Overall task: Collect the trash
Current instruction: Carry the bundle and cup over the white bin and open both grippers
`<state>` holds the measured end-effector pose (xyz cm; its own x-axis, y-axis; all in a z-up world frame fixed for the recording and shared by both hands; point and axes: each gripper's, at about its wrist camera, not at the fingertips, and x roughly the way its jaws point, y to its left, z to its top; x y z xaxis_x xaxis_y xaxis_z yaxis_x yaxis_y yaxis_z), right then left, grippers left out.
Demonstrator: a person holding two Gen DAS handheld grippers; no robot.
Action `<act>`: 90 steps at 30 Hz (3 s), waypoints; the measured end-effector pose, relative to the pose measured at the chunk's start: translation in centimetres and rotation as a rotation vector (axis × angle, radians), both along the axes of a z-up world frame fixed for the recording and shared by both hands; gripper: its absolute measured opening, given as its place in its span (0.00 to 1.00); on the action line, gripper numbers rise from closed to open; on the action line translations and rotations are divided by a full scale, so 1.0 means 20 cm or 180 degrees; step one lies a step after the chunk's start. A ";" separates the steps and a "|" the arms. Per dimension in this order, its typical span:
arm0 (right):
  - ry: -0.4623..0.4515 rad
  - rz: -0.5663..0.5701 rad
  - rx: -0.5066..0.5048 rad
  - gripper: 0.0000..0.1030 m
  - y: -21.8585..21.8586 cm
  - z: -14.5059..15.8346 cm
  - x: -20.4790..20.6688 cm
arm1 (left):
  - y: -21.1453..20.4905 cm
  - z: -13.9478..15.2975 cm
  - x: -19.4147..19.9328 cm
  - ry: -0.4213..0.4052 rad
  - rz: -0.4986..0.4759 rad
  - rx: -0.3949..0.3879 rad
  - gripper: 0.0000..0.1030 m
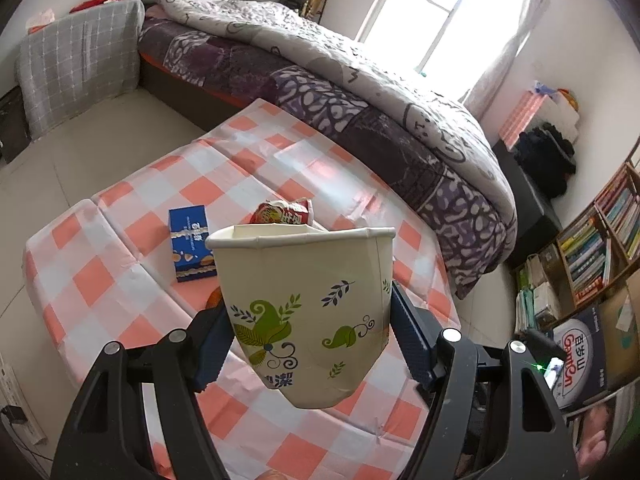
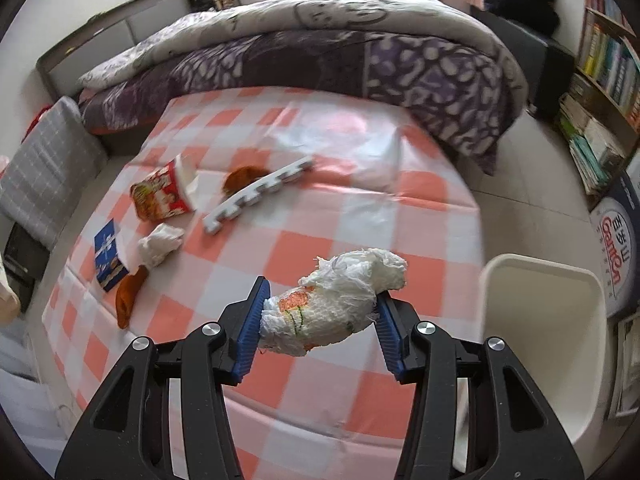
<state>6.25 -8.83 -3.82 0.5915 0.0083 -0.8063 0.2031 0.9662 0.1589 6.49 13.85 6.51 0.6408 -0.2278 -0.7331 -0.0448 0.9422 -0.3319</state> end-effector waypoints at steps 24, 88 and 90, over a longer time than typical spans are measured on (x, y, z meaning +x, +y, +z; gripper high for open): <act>0.0085 -0.0742 -0.0053 0.47 -0.73 0.08 -0.34 | -0.68 -0.13 -0.06 -0.0032 -0.0882 0.0171 0.68; -0.0339 -0.1740 -0.0229 0.93 -1.10 0.22 -0.57 | -1.27 -0.22 -0.19 -0.0590 -0.0509 0.1373 0.83; -0.0353 -0.1693 -0.0248 0.93 -1.05 0.22 -0.53 | -1.23 -0.21 -0.18 -0.0588 -0.0444 0.1399 0.83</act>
